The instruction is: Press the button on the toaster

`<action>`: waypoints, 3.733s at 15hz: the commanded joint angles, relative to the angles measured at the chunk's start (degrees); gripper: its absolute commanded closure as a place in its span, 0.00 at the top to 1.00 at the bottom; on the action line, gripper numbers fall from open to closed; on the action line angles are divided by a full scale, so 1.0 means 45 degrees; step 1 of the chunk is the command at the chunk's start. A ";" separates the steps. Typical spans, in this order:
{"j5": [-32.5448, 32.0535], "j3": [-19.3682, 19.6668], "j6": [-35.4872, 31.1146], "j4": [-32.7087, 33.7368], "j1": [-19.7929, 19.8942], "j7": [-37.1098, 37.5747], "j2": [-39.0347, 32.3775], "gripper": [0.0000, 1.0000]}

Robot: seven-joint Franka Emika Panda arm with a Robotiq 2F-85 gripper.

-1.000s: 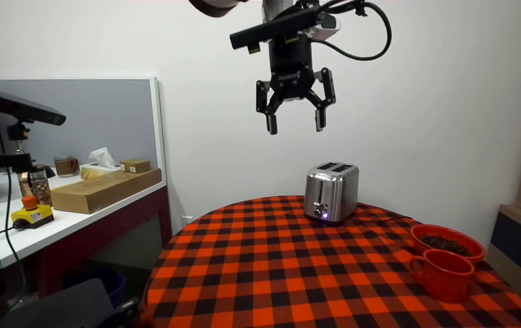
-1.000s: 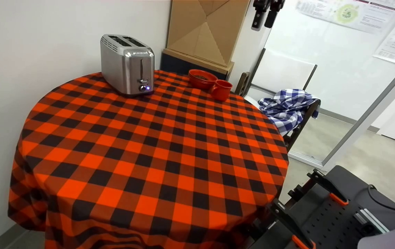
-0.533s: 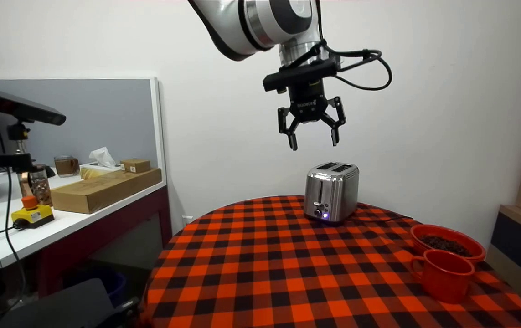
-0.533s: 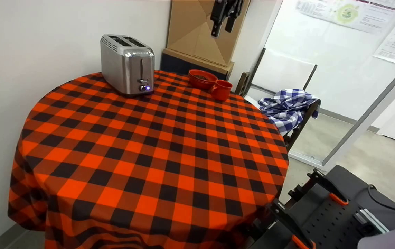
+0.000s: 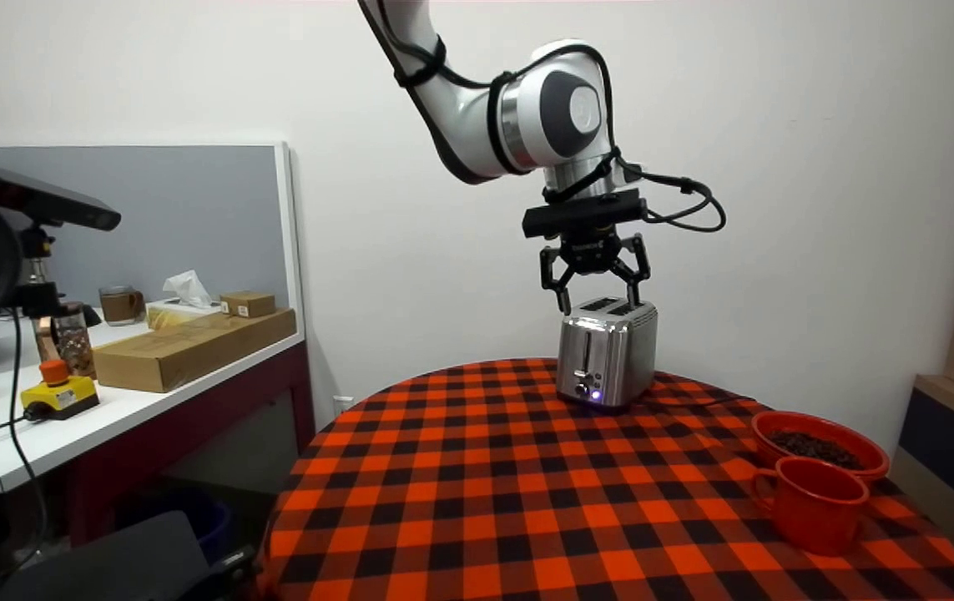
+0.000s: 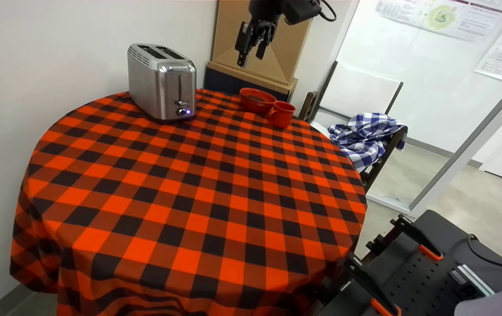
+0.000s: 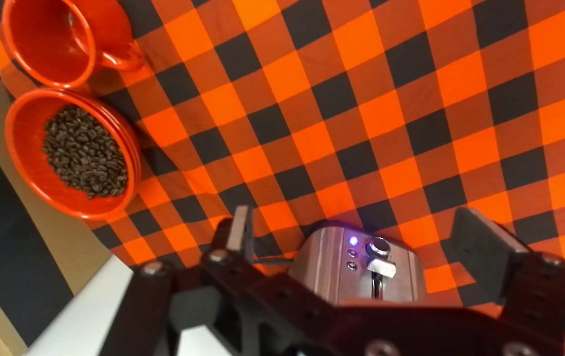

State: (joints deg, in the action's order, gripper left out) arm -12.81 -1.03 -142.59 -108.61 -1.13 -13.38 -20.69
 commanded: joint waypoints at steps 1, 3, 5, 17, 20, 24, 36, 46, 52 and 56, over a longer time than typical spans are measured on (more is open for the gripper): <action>-0.0551 0.0252 -0.0219 0.1533 -0.0383 0.0648 -0.1579 1.00; -0.0996 0.0524 0.0131 0.2360 -0.0688 0.1034 -0.2316 1.00; -0.0458 0.0174 -0.0053 0.1394 -0.0335 0.0508 -0.1656 1.00; -0.0654 0.0298 -0.1771 0.0947 -0.0525 0.1120 -0.2013 1.00; -0.0373 0.0344 -0.2746 0.1512 -0.0522 0.1391 -0.2727 1.00; -0.0495 0.0731 -0.3572 0.2377 -0.0716 0.1941 -0.3731 1.00; -0.0793 0.1691 -0.2410 0.7895 -0.1793 0.1806 -0.7980 1.00; -0.0558 0.0604 0.0177 1.0651 -0.0987 -0.0771 -0.9629 1.00; -0.0656 0.0367 -0.0108 1.0214 -0.0888 -0.1728 -0.9529 1.00; -0.0622 0.0489 -0.0984 0.9658 -0.0816 -0.1304 -0.9353 1.00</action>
State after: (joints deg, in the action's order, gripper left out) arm -15.22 1.54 -144.15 -63.85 -5.73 -19.48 -63.10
